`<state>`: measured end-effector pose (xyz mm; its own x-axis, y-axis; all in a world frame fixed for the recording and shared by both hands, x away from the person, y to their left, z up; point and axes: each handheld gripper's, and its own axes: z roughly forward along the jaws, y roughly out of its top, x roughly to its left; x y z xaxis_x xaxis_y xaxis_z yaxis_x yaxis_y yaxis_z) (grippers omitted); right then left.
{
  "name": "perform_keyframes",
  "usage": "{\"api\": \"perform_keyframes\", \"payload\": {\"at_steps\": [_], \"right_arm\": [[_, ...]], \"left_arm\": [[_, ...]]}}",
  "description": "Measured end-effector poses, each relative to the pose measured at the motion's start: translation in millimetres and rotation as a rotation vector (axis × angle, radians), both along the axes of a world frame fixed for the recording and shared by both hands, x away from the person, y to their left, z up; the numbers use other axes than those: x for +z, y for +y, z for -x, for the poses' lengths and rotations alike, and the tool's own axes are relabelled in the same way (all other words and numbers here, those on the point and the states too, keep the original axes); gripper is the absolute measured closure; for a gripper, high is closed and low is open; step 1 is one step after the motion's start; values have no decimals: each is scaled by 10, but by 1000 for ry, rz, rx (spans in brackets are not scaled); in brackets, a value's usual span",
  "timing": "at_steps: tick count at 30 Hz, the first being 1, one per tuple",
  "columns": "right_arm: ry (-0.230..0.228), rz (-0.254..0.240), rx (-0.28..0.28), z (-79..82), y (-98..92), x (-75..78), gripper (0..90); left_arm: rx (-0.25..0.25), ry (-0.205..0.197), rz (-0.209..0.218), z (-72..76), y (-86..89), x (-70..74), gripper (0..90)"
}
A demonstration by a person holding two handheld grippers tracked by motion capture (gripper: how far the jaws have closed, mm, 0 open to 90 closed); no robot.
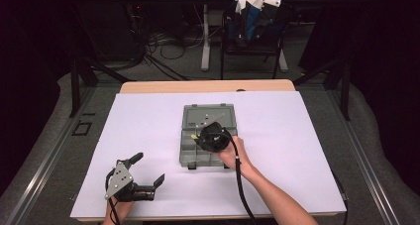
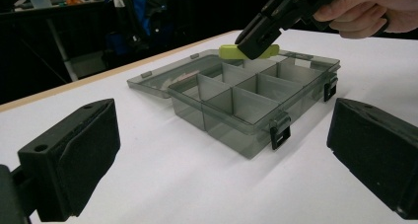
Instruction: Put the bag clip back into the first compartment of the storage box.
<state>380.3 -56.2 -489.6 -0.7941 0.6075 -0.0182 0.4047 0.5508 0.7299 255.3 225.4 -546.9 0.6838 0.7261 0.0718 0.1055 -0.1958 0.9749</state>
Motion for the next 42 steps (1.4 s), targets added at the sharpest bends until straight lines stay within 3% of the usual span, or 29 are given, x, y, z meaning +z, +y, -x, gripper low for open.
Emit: {"api": "perform_keyframes", "payload": {"at_steps": [42], "right_arm": [[78, -28, -108, -270, 272, 15, 806]], "left_arm": [[0, 0, 1, -1, -2, 0, 0]]}}
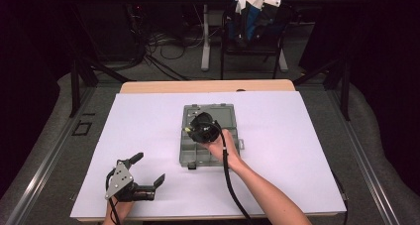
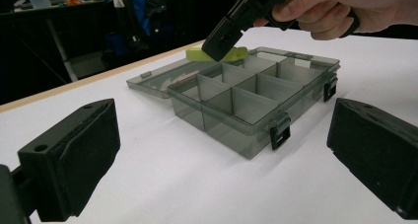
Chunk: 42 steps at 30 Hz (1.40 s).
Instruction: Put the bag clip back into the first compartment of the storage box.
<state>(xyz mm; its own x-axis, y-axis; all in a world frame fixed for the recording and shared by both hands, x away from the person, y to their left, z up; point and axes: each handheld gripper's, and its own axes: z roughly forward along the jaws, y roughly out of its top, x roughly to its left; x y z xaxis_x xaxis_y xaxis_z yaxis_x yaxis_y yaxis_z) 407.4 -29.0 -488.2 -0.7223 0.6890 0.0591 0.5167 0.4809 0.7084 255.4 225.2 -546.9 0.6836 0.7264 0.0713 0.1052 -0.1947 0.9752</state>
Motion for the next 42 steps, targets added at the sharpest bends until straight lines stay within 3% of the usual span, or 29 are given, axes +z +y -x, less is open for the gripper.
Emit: {"api": "perform_keyframes", "payload": {"at_steps": [17, 28, 35, 40, 42], "right_arm": [[42, 9, -43, -75, 118, -30, 804], [43, -11, -80, -95, 170, -54, 804], [59, 7, -91, -123, 174, -75, 802], [47, -14, -99, -139, 174, -101, 802], [65, 1, -102, -137, 178, -96, 802]], "left_arm": [[1, -1, 4, 3, 2, 1, 0], [-2, -2, 4, 2, 1, 1, 0], [-1, -1, 5, -1, 1, 0, 0], [-3, 1, 4, -4, -3, -1, 0], [-3, 0, 3, -5, -5, -1, 0]]}}
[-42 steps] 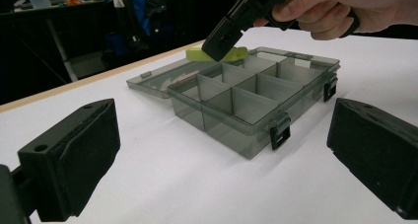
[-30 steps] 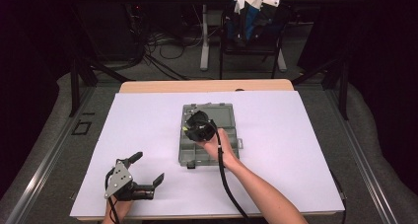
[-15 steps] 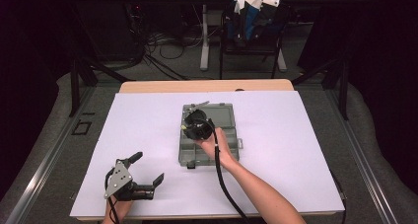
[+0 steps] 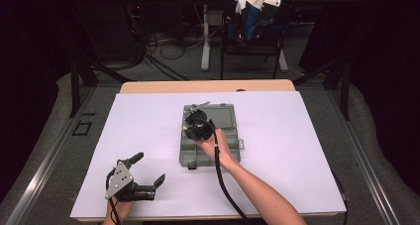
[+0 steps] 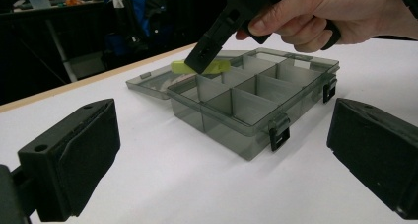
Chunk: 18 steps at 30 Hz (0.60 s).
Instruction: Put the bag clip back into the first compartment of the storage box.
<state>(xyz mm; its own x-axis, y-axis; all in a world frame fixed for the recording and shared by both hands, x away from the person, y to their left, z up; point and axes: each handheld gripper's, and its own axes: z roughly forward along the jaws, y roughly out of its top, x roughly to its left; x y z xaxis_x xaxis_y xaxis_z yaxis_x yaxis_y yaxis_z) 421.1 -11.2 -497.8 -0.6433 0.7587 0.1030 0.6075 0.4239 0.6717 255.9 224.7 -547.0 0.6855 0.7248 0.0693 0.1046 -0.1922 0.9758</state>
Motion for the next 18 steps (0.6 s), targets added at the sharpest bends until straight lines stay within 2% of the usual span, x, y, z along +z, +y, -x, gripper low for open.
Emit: {"api": "perform_keyframes", "payload": {"at_steps": [4, 5, 8, 9, 10, 12, 14, 15, 16, 18], "right_arm": [[3, 9, -6, -17, 26, -27, 801], [4, -2, -14, -22, 36, -44, 801], [26, 5, -20, -38, 48, -75, 797], [25, -24, -19, -45, 57, -97, 776], [41, -11, -19, -43, 57, -90, 740], [26, -25, -8, -52, 58, -104, 656], [40, -22, 9, -45, 40, -80, 601], [34, -40, 14, -38, 31, -78, 538], [41, -29, 22, -32, 15, -60, 491], [30, -40, 32, -10, -24, -31, 437]], "left_arm": [[-1, -1, 1, 1, 1, 1, 0], [-1, -1, 2, 1, 2, 0, 0], [-1, -3, 1, 3, 4, 2, 0], [-2, -3, 2, 4, 3, 3, 0], [-2, -3, 2, 4, 3, 3, 0], [-2, -3, 2, 4, 3, 3, 0], [-1, -3, 2, 4, 5, 3, 0], [-1, -3, 4, 4, 5, 3, 0], [-1, -2, 3, 2, 6, 2, 0], [-2, 0, 2, -2, 3, -1, 0]]}}
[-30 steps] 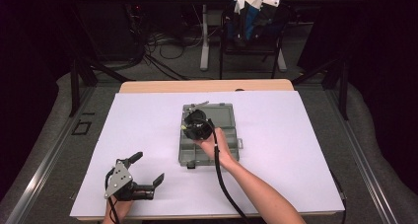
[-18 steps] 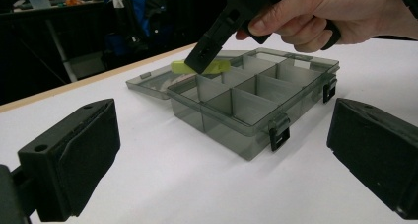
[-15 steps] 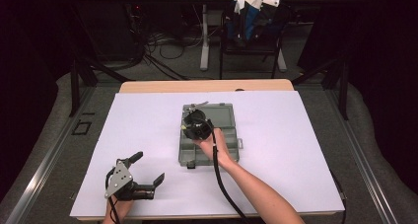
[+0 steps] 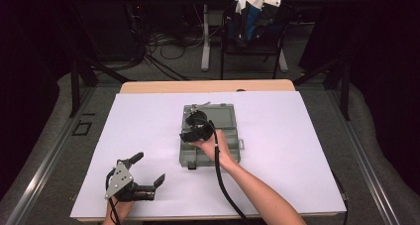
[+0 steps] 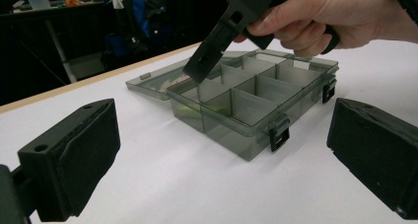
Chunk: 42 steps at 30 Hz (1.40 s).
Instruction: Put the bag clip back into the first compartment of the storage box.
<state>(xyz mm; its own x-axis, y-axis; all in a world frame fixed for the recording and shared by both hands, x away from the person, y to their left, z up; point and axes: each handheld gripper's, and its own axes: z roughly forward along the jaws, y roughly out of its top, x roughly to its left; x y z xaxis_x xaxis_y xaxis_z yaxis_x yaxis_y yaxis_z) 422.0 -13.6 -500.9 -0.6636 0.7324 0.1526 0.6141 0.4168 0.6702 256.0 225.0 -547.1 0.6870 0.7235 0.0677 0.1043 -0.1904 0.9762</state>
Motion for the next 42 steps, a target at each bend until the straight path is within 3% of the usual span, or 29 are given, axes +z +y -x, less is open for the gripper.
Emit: {"api": "perform_keyframes", "payload": {"at_steps": [7, 20, 42], "right_arm": [[-13, -9, 60, 99, -153, 74, 221], [-69, -35, 124, 309, -514, 124, 9], [-140, -37, 122, 679, -1118, 185, 0]], "left_arm": [[1, 2, 2, 3, -10, -2, 0], [3, 2, -3, 2, -12, -5, 0], [-7, 0, -8, -22, -43, -8, 0]]}}
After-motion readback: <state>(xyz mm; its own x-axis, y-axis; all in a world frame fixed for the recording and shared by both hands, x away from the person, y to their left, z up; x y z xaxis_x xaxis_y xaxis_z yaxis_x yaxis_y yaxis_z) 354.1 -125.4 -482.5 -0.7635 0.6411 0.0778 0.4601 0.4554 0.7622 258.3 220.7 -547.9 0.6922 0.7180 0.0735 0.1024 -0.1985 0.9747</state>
